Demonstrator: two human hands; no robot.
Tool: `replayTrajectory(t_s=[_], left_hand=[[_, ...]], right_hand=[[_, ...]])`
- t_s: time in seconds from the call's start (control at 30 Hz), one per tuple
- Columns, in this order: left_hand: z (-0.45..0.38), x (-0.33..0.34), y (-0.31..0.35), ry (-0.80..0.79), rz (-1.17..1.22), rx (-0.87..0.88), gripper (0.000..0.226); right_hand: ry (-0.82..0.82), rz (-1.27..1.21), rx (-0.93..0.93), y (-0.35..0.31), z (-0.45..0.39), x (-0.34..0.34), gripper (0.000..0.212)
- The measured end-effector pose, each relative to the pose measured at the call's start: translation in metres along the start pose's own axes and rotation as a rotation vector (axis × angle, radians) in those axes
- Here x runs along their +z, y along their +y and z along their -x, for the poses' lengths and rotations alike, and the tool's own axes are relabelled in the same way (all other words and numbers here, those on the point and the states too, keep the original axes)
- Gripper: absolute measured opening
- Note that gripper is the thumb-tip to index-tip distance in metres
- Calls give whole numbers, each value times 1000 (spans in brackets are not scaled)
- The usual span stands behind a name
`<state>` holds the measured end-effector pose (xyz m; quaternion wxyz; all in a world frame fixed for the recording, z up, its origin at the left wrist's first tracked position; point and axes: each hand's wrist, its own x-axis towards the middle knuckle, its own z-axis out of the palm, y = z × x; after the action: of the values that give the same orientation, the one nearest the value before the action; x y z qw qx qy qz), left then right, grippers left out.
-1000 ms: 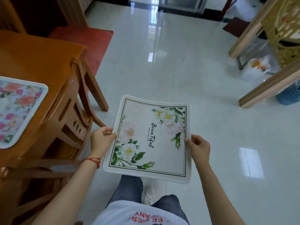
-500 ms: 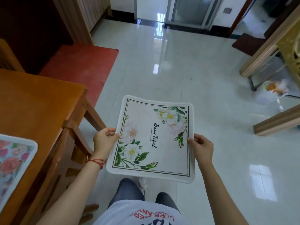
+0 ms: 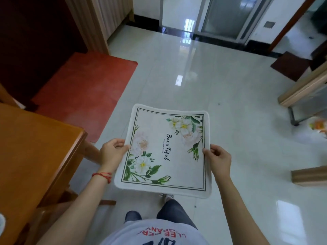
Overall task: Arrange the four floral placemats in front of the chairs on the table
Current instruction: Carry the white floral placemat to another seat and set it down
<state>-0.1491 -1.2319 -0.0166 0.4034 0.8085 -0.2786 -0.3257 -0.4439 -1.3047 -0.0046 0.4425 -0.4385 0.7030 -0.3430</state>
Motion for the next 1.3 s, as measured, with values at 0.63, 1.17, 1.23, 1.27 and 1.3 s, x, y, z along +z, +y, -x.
replayTrajectory(t_s=[0.63, 1.17, 1.23, 1.27, 1.3], left_hand=[[-212, 19, 107, 276, 63, -76, 27], [-387, -62, 140, 486, 126, -123, 18], [-399, -70, 140, 534, 147, -145, 15], [-406, -74, 139, 558, 164, -160, 15], [-412, -79, 139, 584, 182, -176, 15]], right_hand=[[-258, 35, -102, -168, -235, 152, 21], [-462, 119, -212, -303, -336, 361, 15], [-509, 136, -233, -317, -345, 387, 17], [-536, 147, -241, -324, -349, 401, 19], [-566, 158, -250, -330, -353, 415, 20]])
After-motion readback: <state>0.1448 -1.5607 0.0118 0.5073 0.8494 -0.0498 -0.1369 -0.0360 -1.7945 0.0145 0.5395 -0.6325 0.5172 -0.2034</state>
